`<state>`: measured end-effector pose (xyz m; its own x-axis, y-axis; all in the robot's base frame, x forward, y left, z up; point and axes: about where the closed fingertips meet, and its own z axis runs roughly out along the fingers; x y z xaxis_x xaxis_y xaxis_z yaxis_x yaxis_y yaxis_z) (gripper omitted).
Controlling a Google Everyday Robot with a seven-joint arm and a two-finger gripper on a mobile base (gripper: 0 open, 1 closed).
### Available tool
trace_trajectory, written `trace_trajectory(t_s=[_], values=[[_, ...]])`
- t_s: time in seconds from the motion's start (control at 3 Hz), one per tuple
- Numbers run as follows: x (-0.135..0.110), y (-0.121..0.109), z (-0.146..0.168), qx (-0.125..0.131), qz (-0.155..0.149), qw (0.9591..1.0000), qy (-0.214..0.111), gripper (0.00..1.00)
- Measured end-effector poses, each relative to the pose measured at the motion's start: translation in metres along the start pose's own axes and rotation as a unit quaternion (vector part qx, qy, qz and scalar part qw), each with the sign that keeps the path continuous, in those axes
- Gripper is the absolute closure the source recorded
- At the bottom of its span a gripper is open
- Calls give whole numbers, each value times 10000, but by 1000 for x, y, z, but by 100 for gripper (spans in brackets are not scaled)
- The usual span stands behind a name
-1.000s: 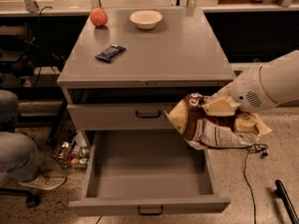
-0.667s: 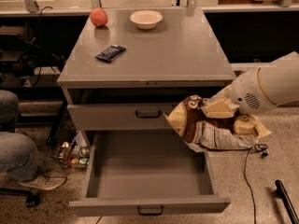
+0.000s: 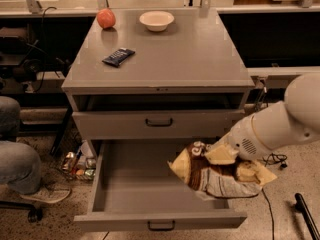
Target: Place brown chip bag into middle drawer
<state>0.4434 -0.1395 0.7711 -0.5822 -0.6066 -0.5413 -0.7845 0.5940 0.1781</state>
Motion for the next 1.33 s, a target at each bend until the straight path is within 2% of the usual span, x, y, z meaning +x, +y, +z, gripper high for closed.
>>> trace_trajectory(t_s=[0.33,1.0,1.33], values=[[28,10,65,-464,202,9987,102,100],[28,10,82,-541,157,9981,238,100],[23,8,128,-755,43,9971,46,100]])
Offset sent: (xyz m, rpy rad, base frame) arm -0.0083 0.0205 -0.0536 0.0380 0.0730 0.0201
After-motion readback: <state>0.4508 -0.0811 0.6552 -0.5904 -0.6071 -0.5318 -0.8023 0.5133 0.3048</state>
